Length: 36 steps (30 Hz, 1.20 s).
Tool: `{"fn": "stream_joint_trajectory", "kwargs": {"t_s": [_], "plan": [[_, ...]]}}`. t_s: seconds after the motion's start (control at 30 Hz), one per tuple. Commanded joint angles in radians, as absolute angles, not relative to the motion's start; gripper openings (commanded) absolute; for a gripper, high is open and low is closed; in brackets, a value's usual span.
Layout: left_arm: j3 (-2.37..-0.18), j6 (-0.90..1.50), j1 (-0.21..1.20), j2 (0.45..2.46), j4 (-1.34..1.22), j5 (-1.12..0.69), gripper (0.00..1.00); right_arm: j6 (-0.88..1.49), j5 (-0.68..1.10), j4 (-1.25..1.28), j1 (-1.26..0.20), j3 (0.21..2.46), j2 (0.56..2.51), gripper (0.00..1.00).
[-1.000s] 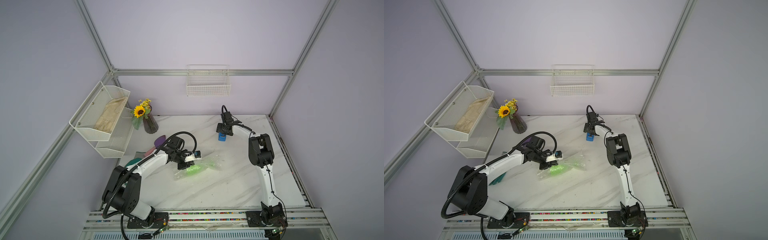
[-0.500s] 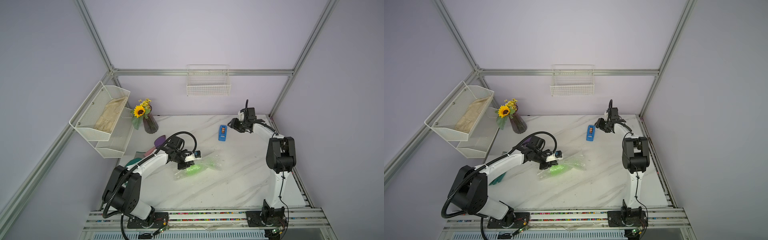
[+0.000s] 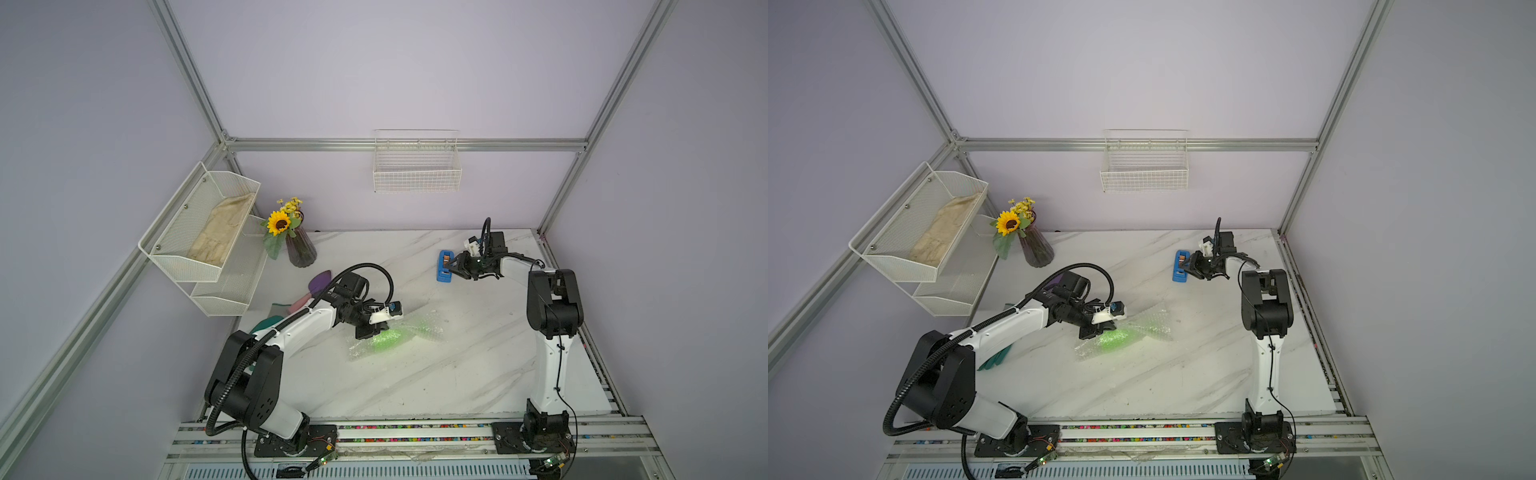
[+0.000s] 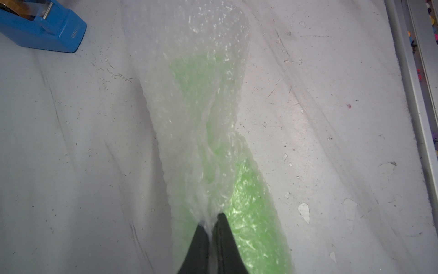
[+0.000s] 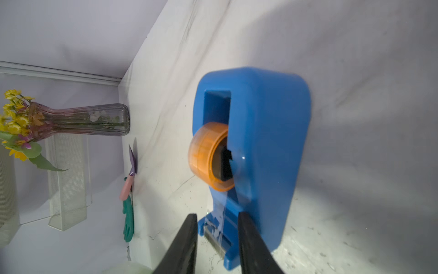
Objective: Wrap wine glasses in bubble wrap
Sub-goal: Pull the tape from the tape cutter.
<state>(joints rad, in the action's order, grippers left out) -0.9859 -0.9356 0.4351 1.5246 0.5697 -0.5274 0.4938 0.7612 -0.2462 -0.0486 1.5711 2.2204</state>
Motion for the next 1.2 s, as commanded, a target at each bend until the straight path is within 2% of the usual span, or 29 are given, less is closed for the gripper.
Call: {"fn": "stream_joint_trajectory", "kwargs": {"t_s": [0.0,0.6,0.7,1.0,1.17], "plan": [[-1.007,-0.946,0.442,1.552,0.597,-0.5,0.1,0.499,0.803,-0.22,-0.046,1.602,2.251,0.32],[-1.008,-0.947,0.442,1.556,0.606,-0.481,0.1,0.526,0.901,-0.229,-0.039,1.646,2.291,0.19],[-1.009,-0.947,0.442,1.559,0.605,-0.48,0.1,0.543,0.883,-0.241,-0.032,1.642,2.289,0.25],[-1.012,-0.946,0.442,1.56,0.61,-0.48,0.1,0.541,0.957,-0.226,-0.022,1.635,2.304,0.22],[-1.014,-0.946,0.442,1.562,0.61,-0.482,0.1,0.547,0.951,-0.247,-0.021,1.665,2.329,0.15]]}}
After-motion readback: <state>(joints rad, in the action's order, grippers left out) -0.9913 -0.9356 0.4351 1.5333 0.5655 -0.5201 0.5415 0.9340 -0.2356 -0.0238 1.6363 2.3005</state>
